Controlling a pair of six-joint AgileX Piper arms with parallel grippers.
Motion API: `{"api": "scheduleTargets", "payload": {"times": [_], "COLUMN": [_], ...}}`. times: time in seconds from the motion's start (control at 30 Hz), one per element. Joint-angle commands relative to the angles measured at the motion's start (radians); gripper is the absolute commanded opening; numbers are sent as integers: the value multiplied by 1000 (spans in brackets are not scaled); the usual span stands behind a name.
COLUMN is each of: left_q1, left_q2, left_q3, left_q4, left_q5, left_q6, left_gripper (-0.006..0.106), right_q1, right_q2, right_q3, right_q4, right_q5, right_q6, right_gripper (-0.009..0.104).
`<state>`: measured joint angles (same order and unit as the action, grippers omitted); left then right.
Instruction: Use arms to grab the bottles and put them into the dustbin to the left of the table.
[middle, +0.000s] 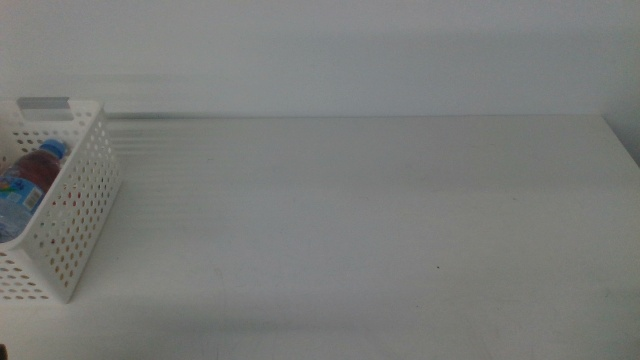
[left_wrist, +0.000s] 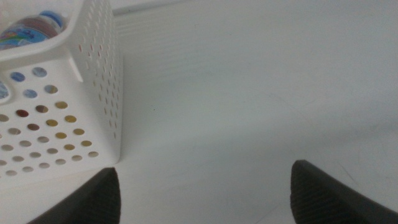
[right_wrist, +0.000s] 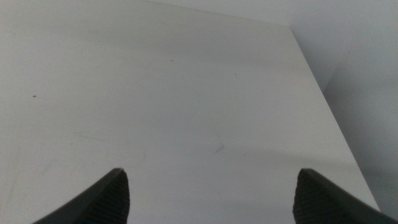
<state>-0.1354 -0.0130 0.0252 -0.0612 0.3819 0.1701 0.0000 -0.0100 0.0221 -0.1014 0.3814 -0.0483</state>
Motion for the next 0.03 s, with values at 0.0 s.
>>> {"api": "scheduleTargets", "payload": {"times": [0.0], "left_q1": [0], "left_q2": [-16], "left_q3": [9], "left_q4": [-5], "left_q5": [-78], "left_q6": [-13], "left_gripper": [90], "right_q1": [-6], "right_q2": [-27], "right_q3": [-2], "right_q4": [-9], "right_q5": [-75], "right_q6": [-9], "right_gripper": [74]}}
